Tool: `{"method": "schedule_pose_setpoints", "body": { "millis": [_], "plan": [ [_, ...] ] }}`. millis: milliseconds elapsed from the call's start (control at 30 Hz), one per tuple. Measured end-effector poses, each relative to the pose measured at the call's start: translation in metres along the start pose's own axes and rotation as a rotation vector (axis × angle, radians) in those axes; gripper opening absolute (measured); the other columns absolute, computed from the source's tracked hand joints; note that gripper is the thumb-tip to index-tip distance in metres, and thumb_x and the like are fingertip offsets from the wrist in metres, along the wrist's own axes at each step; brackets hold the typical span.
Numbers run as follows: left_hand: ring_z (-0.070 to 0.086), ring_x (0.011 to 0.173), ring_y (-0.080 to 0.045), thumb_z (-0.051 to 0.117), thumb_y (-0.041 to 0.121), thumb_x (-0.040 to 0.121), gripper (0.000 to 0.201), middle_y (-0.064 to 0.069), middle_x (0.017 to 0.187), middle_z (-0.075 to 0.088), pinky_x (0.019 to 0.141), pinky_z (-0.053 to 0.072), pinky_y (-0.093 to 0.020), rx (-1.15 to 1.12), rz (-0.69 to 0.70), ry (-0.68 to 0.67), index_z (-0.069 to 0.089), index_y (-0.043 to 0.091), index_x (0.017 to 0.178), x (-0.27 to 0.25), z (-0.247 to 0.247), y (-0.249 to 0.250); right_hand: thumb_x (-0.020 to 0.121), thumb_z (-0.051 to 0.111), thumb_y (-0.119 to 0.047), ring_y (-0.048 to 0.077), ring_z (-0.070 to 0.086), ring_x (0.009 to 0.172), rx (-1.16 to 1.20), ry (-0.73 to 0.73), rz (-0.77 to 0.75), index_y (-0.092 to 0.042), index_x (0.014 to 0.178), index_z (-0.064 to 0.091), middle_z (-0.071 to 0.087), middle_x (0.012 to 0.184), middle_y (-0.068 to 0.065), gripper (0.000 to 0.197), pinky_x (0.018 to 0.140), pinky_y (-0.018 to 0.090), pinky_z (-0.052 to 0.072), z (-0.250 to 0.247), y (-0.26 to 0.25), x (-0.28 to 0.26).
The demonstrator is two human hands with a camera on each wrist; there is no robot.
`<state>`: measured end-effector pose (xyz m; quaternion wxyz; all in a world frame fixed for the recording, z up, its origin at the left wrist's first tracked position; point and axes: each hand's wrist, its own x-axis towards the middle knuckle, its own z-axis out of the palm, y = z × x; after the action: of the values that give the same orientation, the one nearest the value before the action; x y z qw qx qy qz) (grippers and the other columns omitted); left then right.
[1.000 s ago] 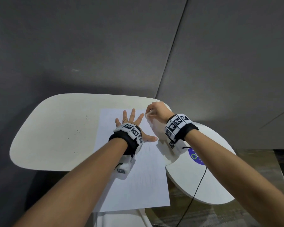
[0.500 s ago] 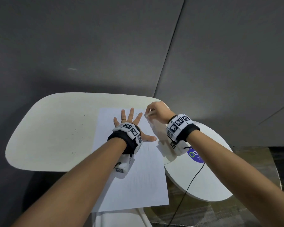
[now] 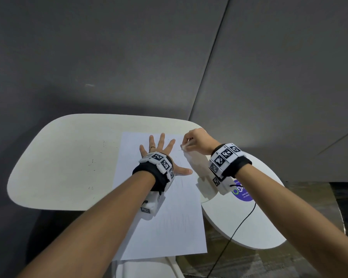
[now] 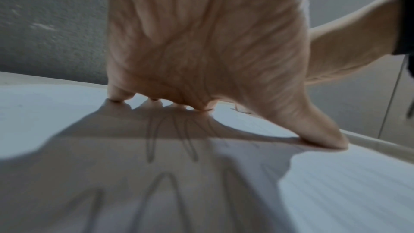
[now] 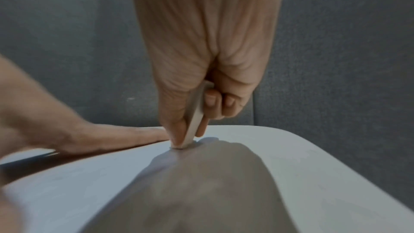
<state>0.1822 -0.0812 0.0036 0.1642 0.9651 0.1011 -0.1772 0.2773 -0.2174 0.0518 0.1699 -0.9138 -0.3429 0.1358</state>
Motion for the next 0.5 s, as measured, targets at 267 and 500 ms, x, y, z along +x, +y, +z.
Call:
{"method": "schedule_pose_setpoints", "body": {
  "millis": [267, 500],
  "plan": [
    [-0.028, 0.143, -0.030, 0.049, 0.095, 0.051, 0.131, 0.006, 0.156, -0.031, 0.110, -0.011, -0.063, -0.002, 0.007, -0.032, -0.014, 0.039, 0.150, -0.006, -0.006, 0.000, 0.086, 0.062, -0.013, 0.011, 0.053, 0.071, 0.187, 0.219, 0.080, -0.004, 0.085, 0.060, 0.066, 0.089, 0.007, 0.009, 0.057, 0.006, 0.038, -0.009, 0.005, 0.008],
    [-0.020, 0.146, -0.020, 0.045, 0.068, 0.085, 0.105, 0.000, 0.159, -0.022, 0.117, -0.007, -0.052, 0.013, 0.189, 0.063, -0.014, 0.014, 0.153, -0.021, 0.002, 0.014, 0.097, 0.047, -0.032, 0.021, 0.051, 0.066, 0.162, 0.147, -0.014, -0.018, 0.089, 0.038, 0.060, 0.070, 0.009, 0.018, 0.068, 0.025, 0.043, 0.007, 0.009, -0.004]
  ]
}}
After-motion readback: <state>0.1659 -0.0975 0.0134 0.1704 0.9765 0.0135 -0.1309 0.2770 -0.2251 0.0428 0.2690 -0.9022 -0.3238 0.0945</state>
